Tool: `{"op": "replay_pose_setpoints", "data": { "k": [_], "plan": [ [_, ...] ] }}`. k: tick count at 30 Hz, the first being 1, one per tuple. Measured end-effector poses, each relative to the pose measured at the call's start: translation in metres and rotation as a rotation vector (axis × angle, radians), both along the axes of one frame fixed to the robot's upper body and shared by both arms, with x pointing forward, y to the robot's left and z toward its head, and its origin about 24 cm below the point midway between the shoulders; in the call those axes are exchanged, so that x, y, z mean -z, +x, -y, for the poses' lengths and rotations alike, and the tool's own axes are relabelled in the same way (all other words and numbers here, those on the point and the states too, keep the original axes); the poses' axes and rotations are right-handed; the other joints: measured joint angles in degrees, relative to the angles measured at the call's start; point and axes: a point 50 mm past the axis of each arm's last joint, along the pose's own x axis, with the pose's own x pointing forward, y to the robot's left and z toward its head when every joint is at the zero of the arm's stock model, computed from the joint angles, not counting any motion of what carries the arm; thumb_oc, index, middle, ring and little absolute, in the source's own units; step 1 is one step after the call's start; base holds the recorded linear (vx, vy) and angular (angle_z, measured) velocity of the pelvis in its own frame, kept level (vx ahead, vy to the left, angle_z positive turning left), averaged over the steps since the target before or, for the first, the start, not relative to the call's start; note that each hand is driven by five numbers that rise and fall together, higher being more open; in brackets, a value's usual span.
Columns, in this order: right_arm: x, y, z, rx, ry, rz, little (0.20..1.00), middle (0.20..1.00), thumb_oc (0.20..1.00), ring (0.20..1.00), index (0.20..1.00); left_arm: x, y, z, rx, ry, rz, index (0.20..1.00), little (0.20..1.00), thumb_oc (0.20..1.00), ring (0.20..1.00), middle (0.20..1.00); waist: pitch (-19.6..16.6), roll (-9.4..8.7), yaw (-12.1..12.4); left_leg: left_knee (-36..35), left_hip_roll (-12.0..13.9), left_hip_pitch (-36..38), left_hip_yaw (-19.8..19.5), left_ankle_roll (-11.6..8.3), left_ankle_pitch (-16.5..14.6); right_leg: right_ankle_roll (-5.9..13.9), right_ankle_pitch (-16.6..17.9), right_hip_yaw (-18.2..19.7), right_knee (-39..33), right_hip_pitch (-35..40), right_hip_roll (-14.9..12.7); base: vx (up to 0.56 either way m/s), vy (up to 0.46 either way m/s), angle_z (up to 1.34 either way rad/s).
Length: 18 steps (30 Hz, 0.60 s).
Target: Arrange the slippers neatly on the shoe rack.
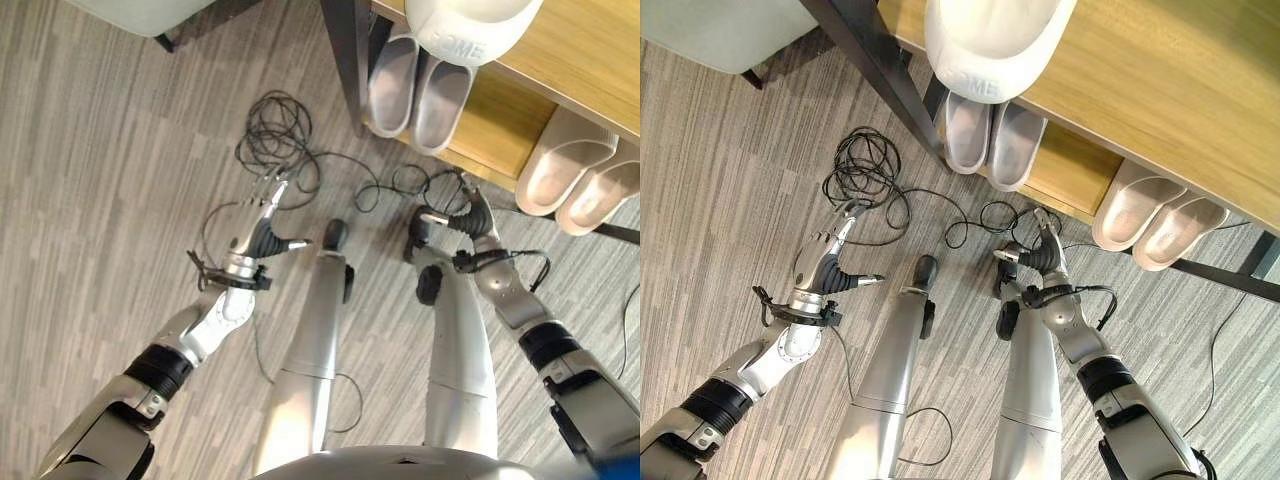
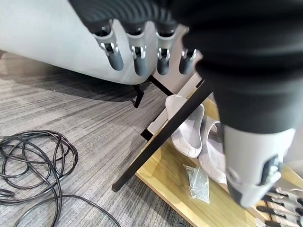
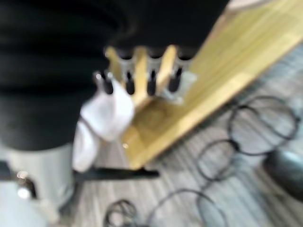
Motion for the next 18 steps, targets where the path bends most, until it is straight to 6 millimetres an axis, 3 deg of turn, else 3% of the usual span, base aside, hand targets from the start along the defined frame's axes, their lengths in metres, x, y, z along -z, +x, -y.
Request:
{"op": "replay_pose_setpoints", "data": {
  "k": [3, 10, 18],
  "plan": [
    [0.017, -0.012, -0.001, -0.021, -0.015, -0.062, 1.0, 1.0, 1.0, 1.0, 1.0, 0.003, -0.001, 0.004, 0.008, -0.011, -0.019, 1.0, 1.0, 1.0, 1.0, 1.0, 0.17, -0.18, -0.54, -2.25, 0.04, 2.79, 0.06, 0.49, 0.4, 0.11, 0.33, 0.0, -2.22, 2.93, -0.04, -0.04, 0.009, 0.02],
    [0.07, -0.05, 0.001, -0.051, -0.049, -0.291, 1.0, 1.0, 1.0, 1.0, 1.0, 0.024, -0.013, 0.006, 0.038, -0.009, -0.14, 1.0, 1.0, 1.0, 1.0, 1.0, 0.7, -1.72, -1.27, -13.21, 0.48, 17.29, 0.11, 0.88, 3.03, 1.18, 2.51, -0.56, -12.29, 17.41, -0.05, -0.01, -0.01, 0.04],
    [0.089, -0.067, -0.006, -0.093, -0.057, -0.379, 1.0, 1.0, 1.0, 1.0, 1.0, 0.047, -0.033, -0.01, 0.021, 0.017, -0.277, 1.0, 1.0, 1.0, 1.0, 1.0, 1.01, -2.5, -1.0, -23.18, 0.83, 32.71, -1.62, 0.23, 5.16, 0.67, 3.4, -3.32, -20.65, 32.99, -0.28, 0.05, -0.001, 0.11]
  ]
}}
